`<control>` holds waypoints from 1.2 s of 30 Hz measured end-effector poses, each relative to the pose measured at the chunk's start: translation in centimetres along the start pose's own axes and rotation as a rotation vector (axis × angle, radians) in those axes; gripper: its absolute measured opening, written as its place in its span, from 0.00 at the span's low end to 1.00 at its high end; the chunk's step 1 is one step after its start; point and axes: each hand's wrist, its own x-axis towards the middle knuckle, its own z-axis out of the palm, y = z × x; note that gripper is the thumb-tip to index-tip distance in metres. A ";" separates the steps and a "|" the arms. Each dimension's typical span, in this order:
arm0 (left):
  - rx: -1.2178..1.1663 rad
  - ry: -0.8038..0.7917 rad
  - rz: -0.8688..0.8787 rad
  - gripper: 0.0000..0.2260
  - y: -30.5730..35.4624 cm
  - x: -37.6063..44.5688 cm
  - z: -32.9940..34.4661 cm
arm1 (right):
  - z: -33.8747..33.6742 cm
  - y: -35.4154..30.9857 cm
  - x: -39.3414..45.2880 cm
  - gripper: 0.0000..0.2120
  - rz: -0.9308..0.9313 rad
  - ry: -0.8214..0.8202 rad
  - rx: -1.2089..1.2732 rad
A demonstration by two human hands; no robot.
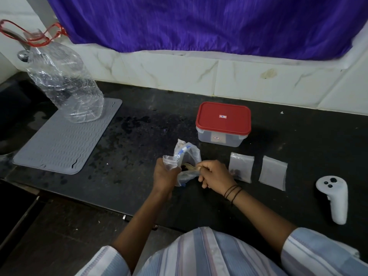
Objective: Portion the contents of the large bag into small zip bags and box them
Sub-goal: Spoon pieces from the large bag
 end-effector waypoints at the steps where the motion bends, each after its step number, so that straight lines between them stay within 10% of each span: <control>1: -0.001 -0.006 0.008 0.17 0.0 0.0 -0.1 | 0.1 0.2 0.0 0.11 0.026 0.013 0.087; 19: 0.228 0.080 0.485 0.16 0.5 -0.9 -0.8 | -2.0 0.4 -3.0 0.11 0.097 0.261 0.654; 23: 0.170 -0.075 0.547 0.16 1.6 -1.3 -1.3 | -3.7 -1.4 -4.3 0.11 0.048 0.260 0.697; 30: -0.607 -0.642 0.190 0.25 3.4 -0.1 -2.5 | -5.7 -5.2 -5.4 0.11 -0.045 0.242 0.760; 36: -0.171 -0.541 0.436 0.22 4.4 -0.6 -2.7 | -6.3 -7.4 -5.9 0.11 -0.067 0.215 0.743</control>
